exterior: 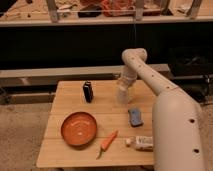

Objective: Place the ceramic cup over the eraser

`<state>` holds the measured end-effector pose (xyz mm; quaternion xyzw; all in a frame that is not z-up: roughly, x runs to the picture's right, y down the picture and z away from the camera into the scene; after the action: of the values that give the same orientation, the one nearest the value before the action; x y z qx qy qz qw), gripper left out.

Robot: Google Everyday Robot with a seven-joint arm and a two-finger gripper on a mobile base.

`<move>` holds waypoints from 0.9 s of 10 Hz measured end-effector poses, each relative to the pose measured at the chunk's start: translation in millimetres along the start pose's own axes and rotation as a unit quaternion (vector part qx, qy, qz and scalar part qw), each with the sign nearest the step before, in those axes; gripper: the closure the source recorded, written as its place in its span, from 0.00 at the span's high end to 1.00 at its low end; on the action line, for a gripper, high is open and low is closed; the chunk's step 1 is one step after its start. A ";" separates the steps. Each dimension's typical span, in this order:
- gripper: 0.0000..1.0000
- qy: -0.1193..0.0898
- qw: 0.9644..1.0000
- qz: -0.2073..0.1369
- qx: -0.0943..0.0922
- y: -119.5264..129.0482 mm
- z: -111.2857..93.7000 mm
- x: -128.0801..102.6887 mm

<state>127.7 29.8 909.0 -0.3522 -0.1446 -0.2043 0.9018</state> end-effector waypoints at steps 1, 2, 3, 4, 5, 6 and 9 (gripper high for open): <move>0.69 0.005 1.000 -0.005 -0.001 1.4 0.8 0.5; 0.62 0.007 1.000 -0.007 -0.001 2.1 1.2 0.8; 0.49 0.010 1.000 -0.010 0.003 1.1 1.4 2.6; 0.39 0.010 1.000 -0.012 0.000 1.8 2.4 1.5; 0.28 0.011 1.000 -0.014 0.000 1.5 2.9 1.3; 0.19 0.012 1.000 -0.016 0.000 1.8 3.4 1.3; 0.00 0.009 1.000 -0.019 0.000 4.6 5.1 2.5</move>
<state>131.4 35.7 911.0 -0.3474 -0.1431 -0.2245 0.8991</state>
